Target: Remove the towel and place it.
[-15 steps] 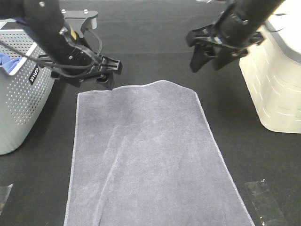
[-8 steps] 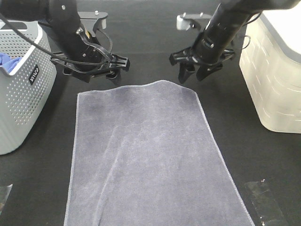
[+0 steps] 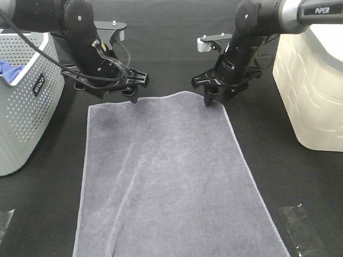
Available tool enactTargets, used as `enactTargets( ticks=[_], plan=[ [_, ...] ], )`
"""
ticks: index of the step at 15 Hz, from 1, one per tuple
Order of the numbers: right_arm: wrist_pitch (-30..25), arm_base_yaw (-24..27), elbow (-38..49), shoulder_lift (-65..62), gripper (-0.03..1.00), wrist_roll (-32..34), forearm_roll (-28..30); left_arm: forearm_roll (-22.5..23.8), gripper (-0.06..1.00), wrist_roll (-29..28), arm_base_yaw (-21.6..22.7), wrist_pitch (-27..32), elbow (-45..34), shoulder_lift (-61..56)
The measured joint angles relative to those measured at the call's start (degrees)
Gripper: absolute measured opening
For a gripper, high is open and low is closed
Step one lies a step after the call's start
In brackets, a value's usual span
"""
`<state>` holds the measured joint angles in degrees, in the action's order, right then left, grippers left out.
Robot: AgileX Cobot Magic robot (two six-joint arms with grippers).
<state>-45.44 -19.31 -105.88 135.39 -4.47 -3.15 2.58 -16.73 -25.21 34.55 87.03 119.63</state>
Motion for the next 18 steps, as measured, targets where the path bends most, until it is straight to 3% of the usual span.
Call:
enactTargets(
  ticks=[9, 11, 15, 18],
  plan=[
    [0.5, 0.0, -0.1, 2.6, 0.46, 0.6, 0.8, 0.1, 0.73, 0.1, 0.0, 0.5, 0.0, 0.1],
    [0.6, 0.0, -0.2, 2.7, 0.37, 1.0, 1.0, 0.1, 0.73, 0.1, 0.0, 0.5, 0.0, 0.1],
    [0.5, 0.0, -0.2, 2.9, 0.00, 1.6, 0.6, 0.1, 0.73, 0.1, 0.0, 0.5, 0.0, 0.1],
    [-0.7, 0.0, -0.5, 2.9, 0.00, 2.2, 1.5, 0.3, 0.73, -0.6, 0.3, 1.4, 0.0, 0.1]
  ],
)
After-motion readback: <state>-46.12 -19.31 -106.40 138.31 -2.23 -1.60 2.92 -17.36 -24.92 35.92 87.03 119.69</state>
